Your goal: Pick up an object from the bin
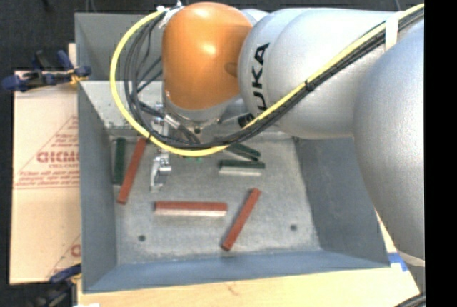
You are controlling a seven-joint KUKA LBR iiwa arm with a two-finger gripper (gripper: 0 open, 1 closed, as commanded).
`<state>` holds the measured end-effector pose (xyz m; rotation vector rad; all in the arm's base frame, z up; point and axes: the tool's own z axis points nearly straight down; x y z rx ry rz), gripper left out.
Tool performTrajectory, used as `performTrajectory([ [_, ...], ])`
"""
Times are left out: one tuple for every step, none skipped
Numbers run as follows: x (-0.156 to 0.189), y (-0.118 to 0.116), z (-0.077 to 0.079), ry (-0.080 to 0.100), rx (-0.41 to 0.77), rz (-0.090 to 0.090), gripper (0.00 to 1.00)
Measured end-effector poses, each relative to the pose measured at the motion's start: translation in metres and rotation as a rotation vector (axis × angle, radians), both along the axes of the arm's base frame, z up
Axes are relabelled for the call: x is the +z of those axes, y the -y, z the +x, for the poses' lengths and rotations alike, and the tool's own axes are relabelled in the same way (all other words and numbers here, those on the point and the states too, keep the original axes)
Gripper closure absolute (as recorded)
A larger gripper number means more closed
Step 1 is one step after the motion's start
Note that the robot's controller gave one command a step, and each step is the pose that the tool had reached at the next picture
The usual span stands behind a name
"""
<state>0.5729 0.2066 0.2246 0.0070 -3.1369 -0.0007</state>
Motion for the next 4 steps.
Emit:
performTrajectory([
  [0.004,0.001,0.001,0.006,-0.004,0.001,0.0],
  [-0.027,0.045,-0.035,0.013,0.047,0.002,0.0],
  [-0.144,0.046,-0.042,0.01,0.057,0.002,1.0],
  [-0.144,0.046,-0.042,0.01,0.057,0.002,1.0],
])
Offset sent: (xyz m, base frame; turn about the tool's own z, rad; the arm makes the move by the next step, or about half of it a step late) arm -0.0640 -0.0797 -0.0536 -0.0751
